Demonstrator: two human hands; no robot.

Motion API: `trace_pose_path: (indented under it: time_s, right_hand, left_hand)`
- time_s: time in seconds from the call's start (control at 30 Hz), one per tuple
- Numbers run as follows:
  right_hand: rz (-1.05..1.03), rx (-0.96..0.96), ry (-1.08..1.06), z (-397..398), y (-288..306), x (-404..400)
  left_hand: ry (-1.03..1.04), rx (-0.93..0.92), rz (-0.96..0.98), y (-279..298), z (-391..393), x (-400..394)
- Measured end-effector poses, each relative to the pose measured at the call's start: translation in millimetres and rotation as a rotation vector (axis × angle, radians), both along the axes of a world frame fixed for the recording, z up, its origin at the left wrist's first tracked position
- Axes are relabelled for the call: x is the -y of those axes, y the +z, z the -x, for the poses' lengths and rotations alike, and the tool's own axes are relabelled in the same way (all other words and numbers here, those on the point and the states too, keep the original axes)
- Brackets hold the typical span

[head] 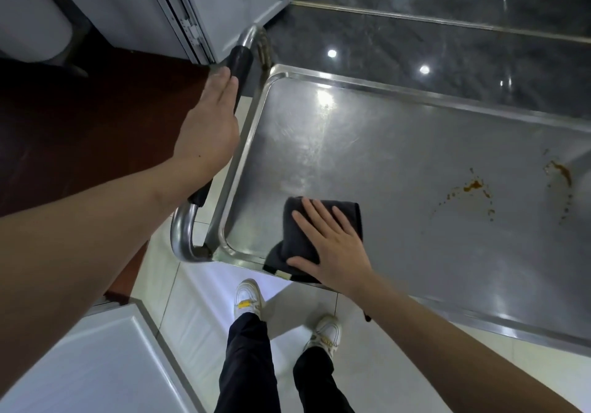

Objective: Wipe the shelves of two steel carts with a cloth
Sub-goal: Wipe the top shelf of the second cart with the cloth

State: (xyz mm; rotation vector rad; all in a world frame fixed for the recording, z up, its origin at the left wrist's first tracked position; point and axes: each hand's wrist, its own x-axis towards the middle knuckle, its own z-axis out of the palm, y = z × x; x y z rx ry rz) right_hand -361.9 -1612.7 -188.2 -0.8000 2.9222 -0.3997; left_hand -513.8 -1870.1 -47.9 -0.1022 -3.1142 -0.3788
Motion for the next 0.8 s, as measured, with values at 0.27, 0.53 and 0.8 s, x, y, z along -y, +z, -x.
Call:
trace_pose_path:
  time_s: [0.27,0.53,0.8]
  right_hand:
    - [-0.012,0.010,-0.041,4.0,-2.9,47.4]
    - [0.008,0.016,-0.024,69.7,-3.6,108.2]
    - [0.026,0.022,-0.110,176.4,3.0,105.5]
  left_hand:
    - [0.031,0.000,-0.008,-2.3,0.9,-0.3]
    - [0.012,-0.042,-0.022,-2.3,-1.0,-1.1]
    - [-0.015,-0.058,0.008,-6.9,1.2,1.3]
